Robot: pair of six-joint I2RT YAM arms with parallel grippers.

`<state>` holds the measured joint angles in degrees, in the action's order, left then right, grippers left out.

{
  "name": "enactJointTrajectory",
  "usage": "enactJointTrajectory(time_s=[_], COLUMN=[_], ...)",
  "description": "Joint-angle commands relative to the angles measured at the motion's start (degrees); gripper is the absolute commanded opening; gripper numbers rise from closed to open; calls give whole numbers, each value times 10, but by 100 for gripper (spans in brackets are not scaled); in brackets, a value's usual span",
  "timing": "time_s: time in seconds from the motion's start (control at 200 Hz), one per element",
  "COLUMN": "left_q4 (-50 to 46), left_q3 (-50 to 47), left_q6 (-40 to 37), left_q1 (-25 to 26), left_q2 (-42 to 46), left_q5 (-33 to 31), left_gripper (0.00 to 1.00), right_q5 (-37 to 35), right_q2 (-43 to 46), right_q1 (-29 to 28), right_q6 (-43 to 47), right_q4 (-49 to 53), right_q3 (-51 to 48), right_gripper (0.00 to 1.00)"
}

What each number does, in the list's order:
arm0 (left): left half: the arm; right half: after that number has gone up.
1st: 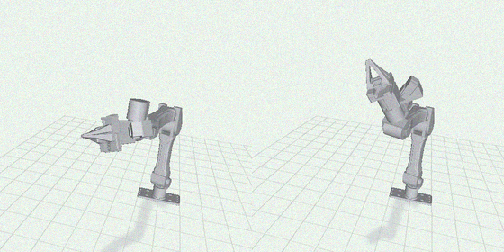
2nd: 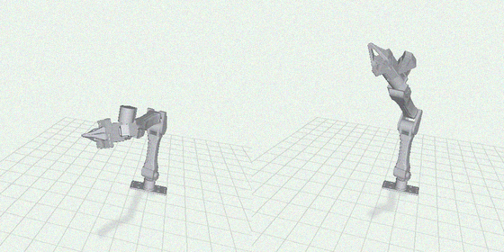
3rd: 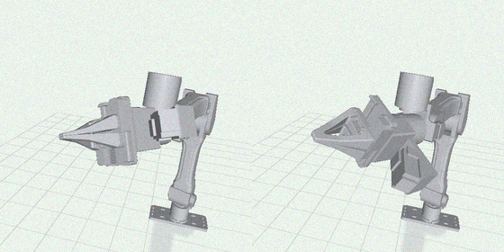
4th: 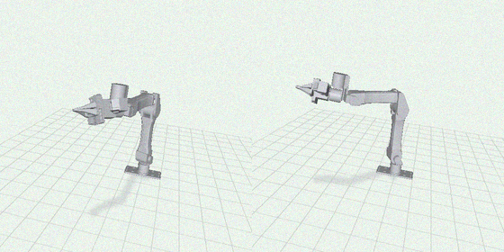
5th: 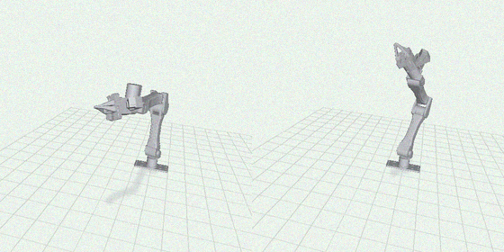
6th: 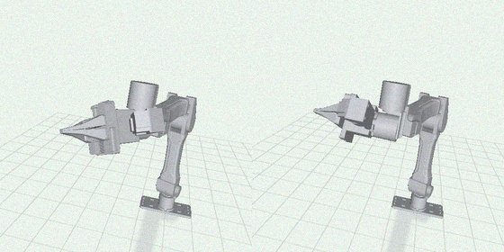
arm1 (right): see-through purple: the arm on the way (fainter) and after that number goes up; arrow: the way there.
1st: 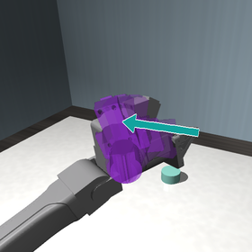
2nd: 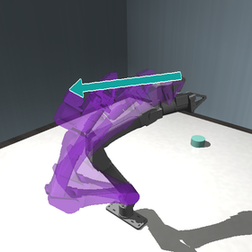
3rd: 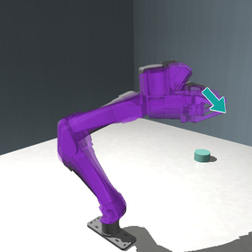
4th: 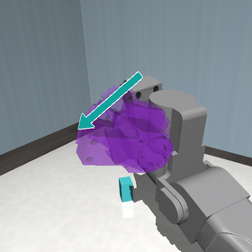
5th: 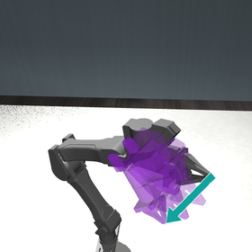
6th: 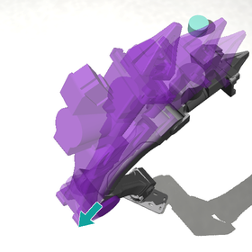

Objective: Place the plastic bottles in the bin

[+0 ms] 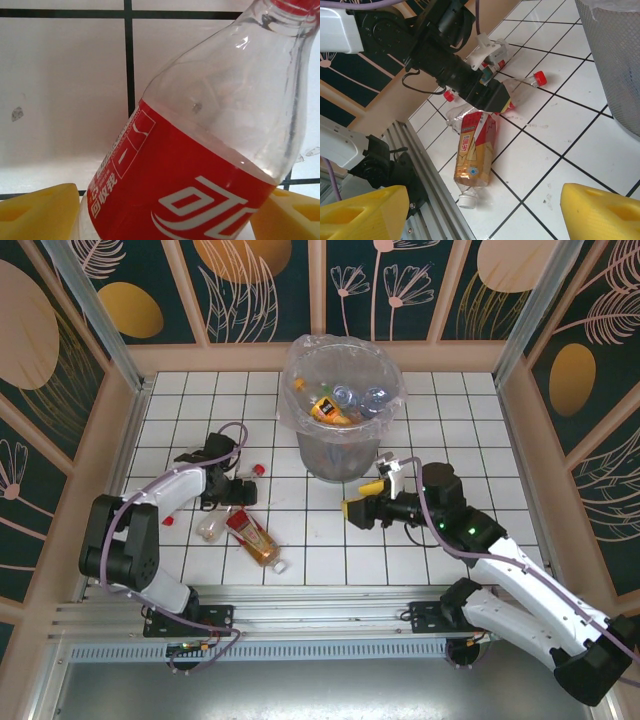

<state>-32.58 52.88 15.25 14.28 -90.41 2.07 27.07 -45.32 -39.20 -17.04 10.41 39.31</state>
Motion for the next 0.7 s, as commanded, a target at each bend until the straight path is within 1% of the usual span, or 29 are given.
enactJointTrajectory(time_s=[0.0, 0.05, 0.065, 0.13, 0.23, 0.375, 0.58, 0.696], left_q4=[12, 12, 12, 10, 10, 7, -1, -7], left_q3=[25, 25, 41, 55, 74, 97, 136, 165], left_q6=[-16, -17, -17, -18, -18, -12, 5, 16], left_q1=[3, 2, 2, 2, 3, 3, 1, 2], left_q2=[-32, -45, -49, -63, -74, -70, -15, 21], left_q5=[-45, -59, -62, -72, -82, -108, -134, -134], left_gripper=[81, 76, 74, 68, 61, 58, 57, 56], right_q5=[2, -1, -2, -3, 1, 0, -25, -50], right_q2=[14, 16, 18, 23, 32, 46, 60, 68], right_q1=[-5, -5, -5, -5, -6, -5, -5, -5], right_q6=[-10, -13, -14, -16, -18, -19, -31, -45], right_q4=[-29, -29, -30, -34, -37, -33, -32, -35], right_q3=[-13, -16, -17, -20, -23, -23, -21, -18], right_gripper=[80, 80, 80, 81, 82, 83, 84, 84])
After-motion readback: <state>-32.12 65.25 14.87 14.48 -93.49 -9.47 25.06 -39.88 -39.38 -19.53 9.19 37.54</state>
